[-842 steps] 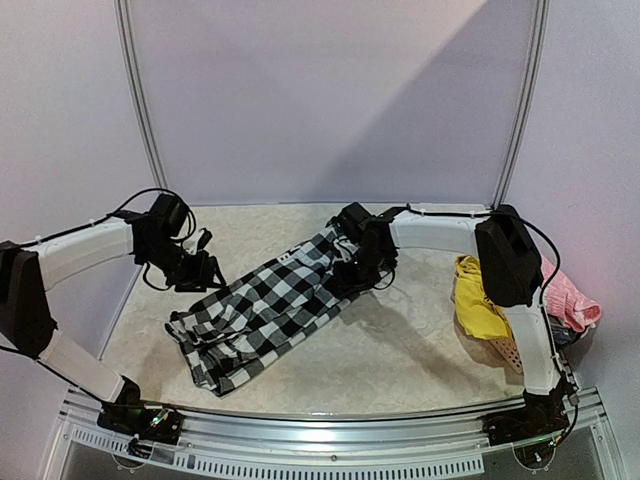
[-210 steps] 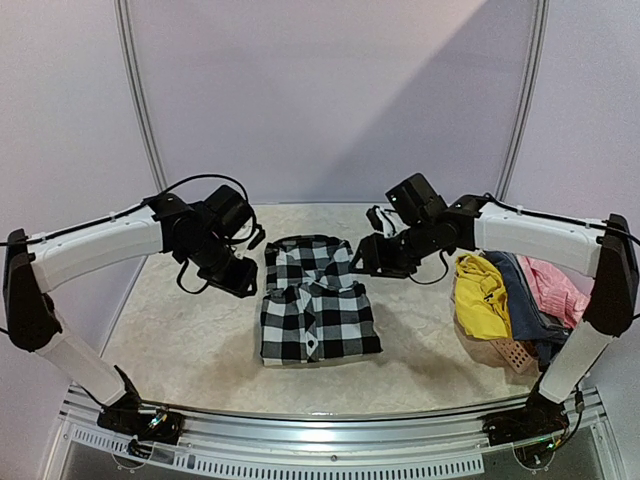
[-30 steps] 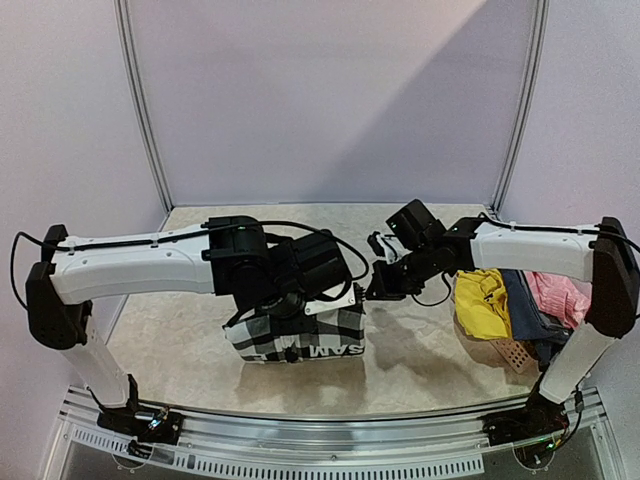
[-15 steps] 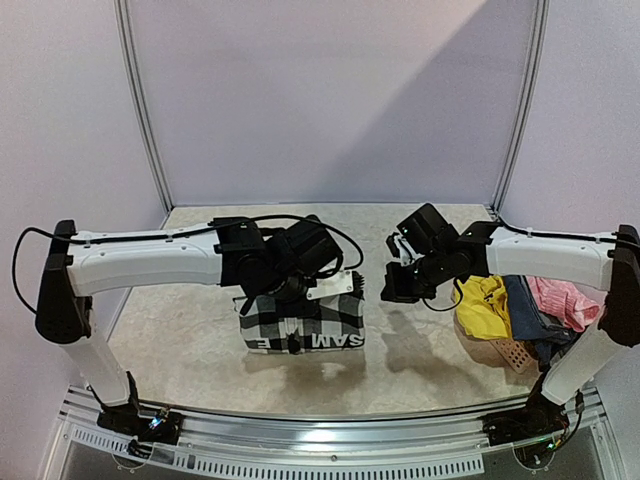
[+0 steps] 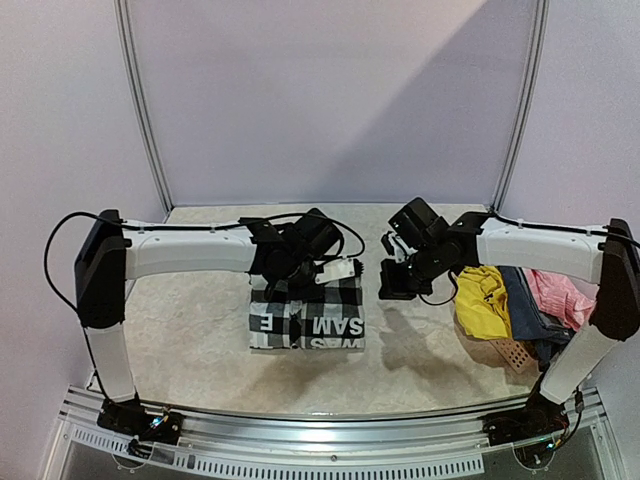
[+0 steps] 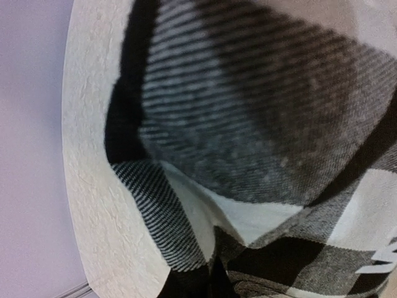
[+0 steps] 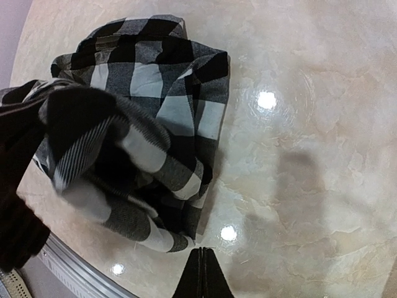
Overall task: Fold and stack the mixed laundry pile
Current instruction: Fold the 2/3-rectangle-folded shirt at the center of the board.
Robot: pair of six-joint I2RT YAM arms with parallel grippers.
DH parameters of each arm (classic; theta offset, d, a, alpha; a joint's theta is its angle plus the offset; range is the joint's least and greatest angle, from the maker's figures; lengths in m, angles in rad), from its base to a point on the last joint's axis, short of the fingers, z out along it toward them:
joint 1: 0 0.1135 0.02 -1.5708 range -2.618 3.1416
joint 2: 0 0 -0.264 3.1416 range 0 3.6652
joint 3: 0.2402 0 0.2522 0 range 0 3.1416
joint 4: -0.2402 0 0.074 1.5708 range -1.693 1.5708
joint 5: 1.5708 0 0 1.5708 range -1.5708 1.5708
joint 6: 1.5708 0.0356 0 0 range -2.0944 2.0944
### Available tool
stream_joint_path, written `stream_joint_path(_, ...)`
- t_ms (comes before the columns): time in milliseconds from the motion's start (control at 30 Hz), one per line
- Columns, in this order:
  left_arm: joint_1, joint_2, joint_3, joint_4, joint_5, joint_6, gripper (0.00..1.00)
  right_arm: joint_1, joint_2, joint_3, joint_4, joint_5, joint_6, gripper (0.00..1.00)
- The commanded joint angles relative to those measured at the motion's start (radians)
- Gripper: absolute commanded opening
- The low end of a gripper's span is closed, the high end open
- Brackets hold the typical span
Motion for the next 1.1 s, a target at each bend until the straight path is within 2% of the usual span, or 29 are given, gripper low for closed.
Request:
stream_joint_path(0,0.046,0.062,0.041,0.081,0.026,0.025,0.00,-0.001,0.045,0.059,-0.070,0.013,-0.040,0.00)
stream_joint_path(133,0.071,0.109,0.063,0.107,0.016,0.008,0.01,-0.001,0.077,0.092,-0.093,0.015,-0.055,0.00)
stream_joint_path(333,0.087,0.130,0.050,0.141,0.006,-0.012,0.13,-0.001,0.103,0.127,-0.112,0.025,-0.061,0.00)
stream_joint_path(533,0.089,0.149,0.065,0.142,-0.037,-0.068,0.35,-0.001,0.111,0.154,-0.131,0.028,-0.050,0.00)
stream_joint_path(700,0.089,0.115,0.115,0.108,-0.035,-0.129,0.46,-0.001,0.062,0.149,-0.126,0.048,-0.033,0.00)
stream_joint_path(767,0.089,0.088,0.123,0.106,-0.044,-0.154,0.56,-0.002,0.042,0.149,-0.122,0.055,-0.032,0.00)
stream_joint_path(800,0.089,0.075,0.125,0.102,-0.048,-0.167,0.64,-0.001,0.029,0.149,-0.121,0.058,-0.033,0.01)
stream_joint_path(867,0.089,0.044,0.127,0.096,-0.058,-0.194,0.71,-0.001,0.014,0.151,-0.122,0.059,-0.033,0.01)
stream_joint_path(900,0.089,0.029,0.127,0.091,-0.069,-0.206,0.82,-0.001,0.007,0.152,-0.121,0.059,-0.032,0.01)
stream_joint_path(967,0.089,-0.010,0.126,0.074,-0.096,-0.236,0.98,-0.001,-0.015,0.148,-0.115,0.053,-0.024,0.01)
stream_joint_path(1067,0.089,-0.083,0.115,0.045,-0.167,-0.287,1.00,-0.001,-0.050,0.125,-0.089,0.045,-0.009,0.02)
